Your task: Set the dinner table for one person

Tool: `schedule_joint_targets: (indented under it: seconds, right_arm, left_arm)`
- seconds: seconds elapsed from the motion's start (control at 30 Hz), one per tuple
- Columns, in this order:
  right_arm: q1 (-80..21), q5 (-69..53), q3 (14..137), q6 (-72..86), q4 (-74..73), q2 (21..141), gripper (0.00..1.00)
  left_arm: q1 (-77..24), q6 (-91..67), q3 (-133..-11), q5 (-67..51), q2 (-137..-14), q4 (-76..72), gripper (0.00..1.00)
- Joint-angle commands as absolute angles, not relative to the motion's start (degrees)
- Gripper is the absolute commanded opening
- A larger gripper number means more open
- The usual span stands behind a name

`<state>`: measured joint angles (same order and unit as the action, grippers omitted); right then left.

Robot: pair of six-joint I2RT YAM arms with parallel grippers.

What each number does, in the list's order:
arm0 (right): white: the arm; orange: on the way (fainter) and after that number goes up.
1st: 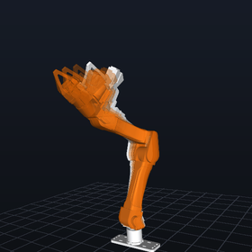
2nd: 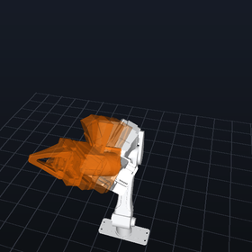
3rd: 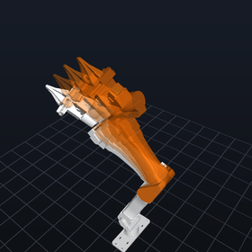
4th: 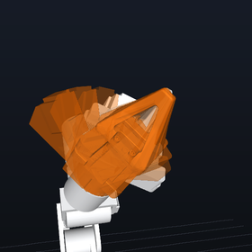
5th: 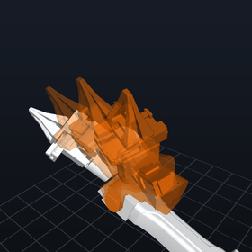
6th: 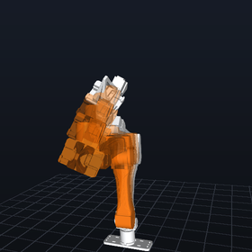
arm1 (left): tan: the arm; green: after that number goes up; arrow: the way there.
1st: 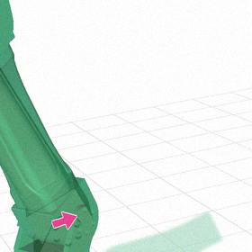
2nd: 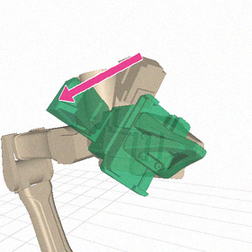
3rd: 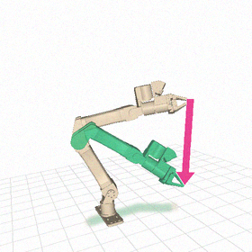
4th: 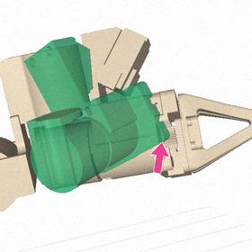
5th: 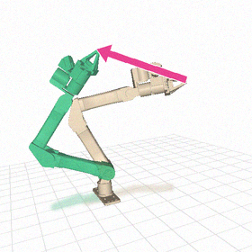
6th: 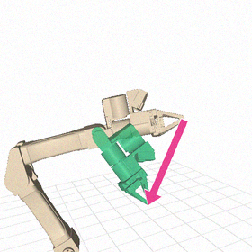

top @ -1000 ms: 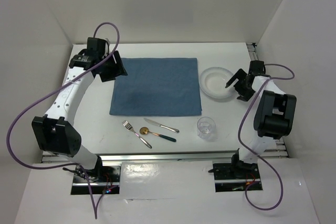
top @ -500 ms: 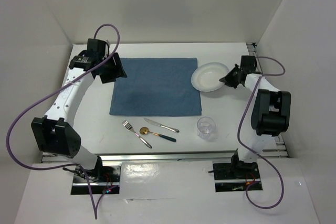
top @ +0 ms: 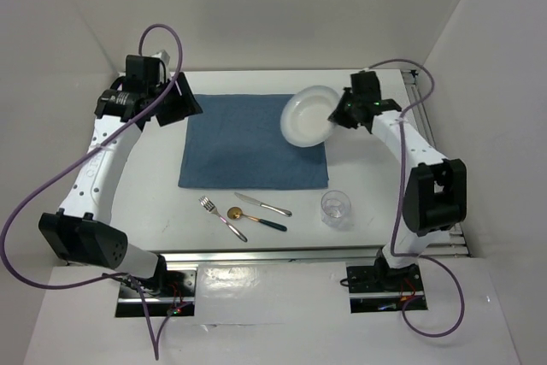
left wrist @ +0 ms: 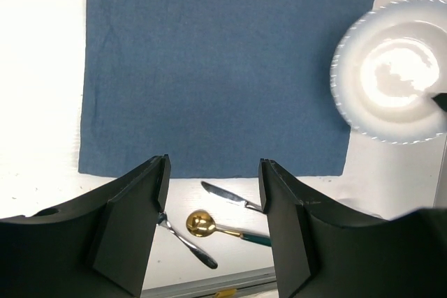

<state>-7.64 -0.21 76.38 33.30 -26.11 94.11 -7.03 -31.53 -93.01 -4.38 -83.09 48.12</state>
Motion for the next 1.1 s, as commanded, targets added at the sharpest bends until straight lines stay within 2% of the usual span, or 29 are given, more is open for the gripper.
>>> schedule_joint_targets:
  seconds: [0.0,0.17,0.27,0.8,0.83,0.87,0.9,0.97,1.0,1.07]
  right_arm:
    - [-14.6,-5.4,81.0,36.5,-19.5,96.0,0.0]
    - [-19.9,-11.2,84.5,39.5,-14.1,104.0,0.0]
    - [-20.9,-16.9,83.6,43.1,-7.9,106.8,0.0]
    - [-19.7,-27.7,78.0,51.8,2.0,117.1,0.02]
    - [-19.7,-27.7,78.0,51.8,1.5,117.1,0.07]
    - [-19.7,-27.7,78.0,51.8,1.5,117.1,0.16]
    - [-19.7,-26.8,78.0,51.0,0.7,117.1,0.4]
    - [-19.7,-24.9,78.0,49.6,-1.2,117.1,0.67]
    - [-19.7,-24.1,78.6,48.4,-3.4,117.1,0.84]
    - [-20.3,-20.9,81.6,46.3,-7.4,116.5,0.93]
  left_arm:
    - [-7.0,-31.6,-92.0,-4.6,-81.0,48.3,0.7]
    - [-7.0,-31.6,-90.4,-4.6,-79.8,48.3,0.7]
    - [-7.0,-31.6,-89.8,-4.6,-79.3,48.3,0.66]
    - [-7.0,-31.6,-86.7,-4.7,-76.5,48.3,0.64]
    - [-7.0,-31.6,-86.2,-5.2,-76.5,48.3,0.64]
    - [-7.0,-31.6,-86.2,-5.2,-76.5,48.3,0.65]
    - [-7.0,-31.6,-86.2,-5.2,-76.5,48.3,0.65]
    - [-7.0,-31.6,-85.7,-5.2,-76.5,48.3,0.65]
    - [-7.0,-32.1,-85.7,-5.2,-76.5,47.8,0.67]
    - [-7.0,-32.1,-85.7,-5.7,-76.5,47.8,0.67]
